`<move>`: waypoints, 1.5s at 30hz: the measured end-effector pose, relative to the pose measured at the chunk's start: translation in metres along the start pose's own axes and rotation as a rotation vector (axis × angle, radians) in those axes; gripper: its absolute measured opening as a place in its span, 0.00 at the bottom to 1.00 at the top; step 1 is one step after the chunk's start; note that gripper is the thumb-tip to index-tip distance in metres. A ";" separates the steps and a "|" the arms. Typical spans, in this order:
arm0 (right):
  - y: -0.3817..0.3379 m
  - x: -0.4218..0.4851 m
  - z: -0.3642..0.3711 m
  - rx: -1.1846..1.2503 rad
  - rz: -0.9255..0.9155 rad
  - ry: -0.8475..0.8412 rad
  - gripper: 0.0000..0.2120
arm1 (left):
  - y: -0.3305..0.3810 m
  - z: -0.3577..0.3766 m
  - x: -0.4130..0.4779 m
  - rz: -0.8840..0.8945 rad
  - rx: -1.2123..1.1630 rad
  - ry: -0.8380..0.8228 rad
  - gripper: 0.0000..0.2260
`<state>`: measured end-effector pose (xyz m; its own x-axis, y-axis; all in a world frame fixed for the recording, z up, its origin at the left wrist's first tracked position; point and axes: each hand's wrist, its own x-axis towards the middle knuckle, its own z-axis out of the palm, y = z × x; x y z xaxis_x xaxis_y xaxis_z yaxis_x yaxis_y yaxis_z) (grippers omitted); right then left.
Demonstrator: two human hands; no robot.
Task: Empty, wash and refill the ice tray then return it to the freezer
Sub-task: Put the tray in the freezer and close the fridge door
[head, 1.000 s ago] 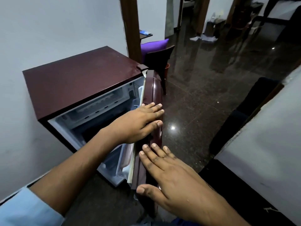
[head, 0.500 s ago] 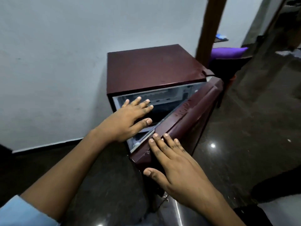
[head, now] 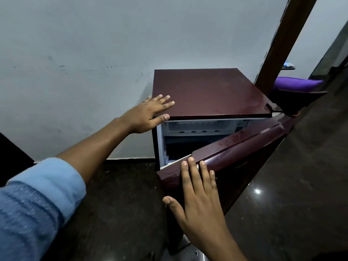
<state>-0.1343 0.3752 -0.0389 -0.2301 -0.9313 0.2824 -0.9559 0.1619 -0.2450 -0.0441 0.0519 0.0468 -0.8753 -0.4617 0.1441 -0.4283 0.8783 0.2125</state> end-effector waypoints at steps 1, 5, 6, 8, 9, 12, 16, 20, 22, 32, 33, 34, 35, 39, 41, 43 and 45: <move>-0.002 0.003 0.003 -0.002 0.004 0.016 0.43 | -0.006 -0.001 0.010 0.043 0.031 -0.022 0.28; -0.006 0.013 0.016 0.010 0.009 0.082 0.42 | -0.025 -0.003 0.049 0.159 0.085 -0.105 0.32; -0.007 0.016 0.020 0.009 0.014 0.101 0.42 | -0.028 -0.003 0.059 0.178 0.089 -0.123 0.32; -0.008 0.020 0.026 0.002 0.028 0.123 0.41 | -0.034 0.000 0.078 0.215 0.106 -0.160 0.32; -0.009 0.023 0.029 -0.004 0.037 0.135 0.41 | -0.038 0.001 0.088 0.237 0.115 -0.179 0.31; -0.013 0.033 0.038 -0.007 0.055 0.176 0.40 | -0.051 0.004 0.113 0.299 0.126 -0.228 0.29; -0.018 0.035 0.055 0.193 0.117 0.312 0.35 | -0.066 0.016 0.136 0.361 0.152 -0.274 0.29; -0.036 0.021 0.082 0.569 0.335 0.655 0.22 | -0.074 0.030 0.142 0.358 0.074 -0.327 0.28; -0.046 0.016 0.096 0.776 0.529 0.666 0.17 | -0.076 0.033 0.144 0.362 0.068 -0.336 0.29; -0.051 0.042 0.131 1.038 0.799 0.590 0.19 | -0.082 0.040 0.151 0.377 0.079 -0.302 0.31; -0.050 0.046 0.131 1.057 0.781 0.584 0.18 | -0.083 0.041 0.152 0.379 0.079 -0.294 0.28; -0.048 0.050 0.133 1.083 0.757 0.566 0.17 | -0.084 0.041 0.152 0.379 0.078 -0.289 0.26; -0.046 0.053 0.135 1.099 0.731 0.548 0.17 | -0.084 0.041 0.152 0.377 0.077 -0.286 0.25; -0.035 0.069 0.153 1.149 0.672 0.468 0.25 | -0.083 0.041 0.152 0.374 0.074 -0.290 0.25; -0.034 0.080 0.163 1.165 0.680 0.479 0.28 | -0.084 0.040 0.152 0.371 0.067 -0.289 0.25; -0.036 0.093 0.170 1.150 0.672 0.517 0.26 | -0.083 0.040 0.151 0.371 0.055 -0.289 0.24; -0.037 0.110 0.180 1.120 0.669 0.545 0.27 | -0.083 0.040 0.150 0.365 0.041 -0.288 0.24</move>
<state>-0.0913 0.2083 -0.1655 -0.8624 -0.5004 0.0758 -0.0501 -0.0647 -0.9966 -0.1488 -0.0852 0.0119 -0.9946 -0.0736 -0.0736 -0.0845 0.9837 0.1585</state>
